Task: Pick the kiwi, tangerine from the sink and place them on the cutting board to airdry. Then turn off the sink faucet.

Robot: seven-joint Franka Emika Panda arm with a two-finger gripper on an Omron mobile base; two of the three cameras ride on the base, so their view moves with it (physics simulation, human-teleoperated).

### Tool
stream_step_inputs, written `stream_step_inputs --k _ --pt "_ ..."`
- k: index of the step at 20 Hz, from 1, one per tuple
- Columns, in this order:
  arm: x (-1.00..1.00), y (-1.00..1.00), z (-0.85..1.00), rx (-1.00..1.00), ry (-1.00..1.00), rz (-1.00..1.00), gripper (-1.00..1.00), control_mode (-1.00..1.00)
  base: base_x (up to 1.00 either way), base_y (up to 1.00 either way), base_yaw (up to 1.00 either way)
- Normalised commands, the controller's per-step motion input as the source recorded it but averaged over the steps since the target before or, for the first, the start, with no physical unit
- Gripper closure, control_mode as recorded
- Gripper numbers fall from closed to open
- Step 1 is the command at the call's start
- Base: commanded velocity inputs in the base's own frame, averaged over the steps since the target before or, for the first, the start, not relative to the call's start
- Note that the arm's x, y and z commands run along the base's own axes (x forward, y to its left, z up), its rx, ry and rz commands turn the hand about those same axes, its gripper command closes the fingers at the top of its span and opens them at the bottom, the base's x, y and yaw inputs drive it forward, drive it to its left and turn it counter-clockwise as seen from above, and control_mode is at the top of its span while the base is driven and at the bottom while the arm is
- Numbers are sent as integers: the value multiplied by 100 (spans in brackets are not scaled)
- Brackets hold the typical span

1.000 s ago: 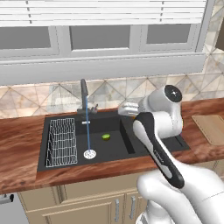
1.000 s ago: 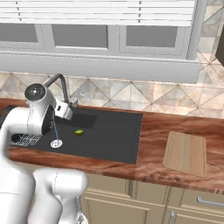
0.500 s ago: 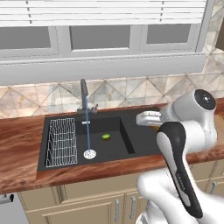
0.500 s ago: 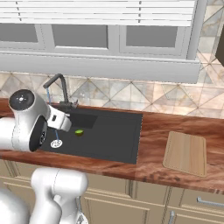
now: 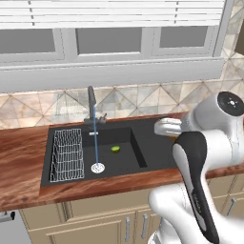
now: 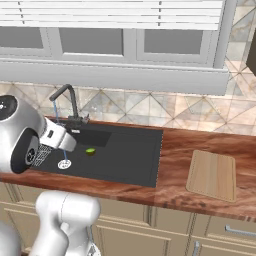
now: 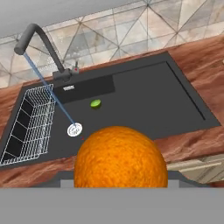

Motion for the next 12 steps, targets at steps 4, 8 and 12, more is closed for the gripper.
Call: stream_step_inputs --k 4,8,12 --pt "-4 -47 35 -1 15 -25 100 -100 0 0 0" --pt "0 -53 0 -9 -2 -13 100 -100 0 0 0" --pt "0 -62 -5 -9 -4 -11 100 -100 0 0 0"
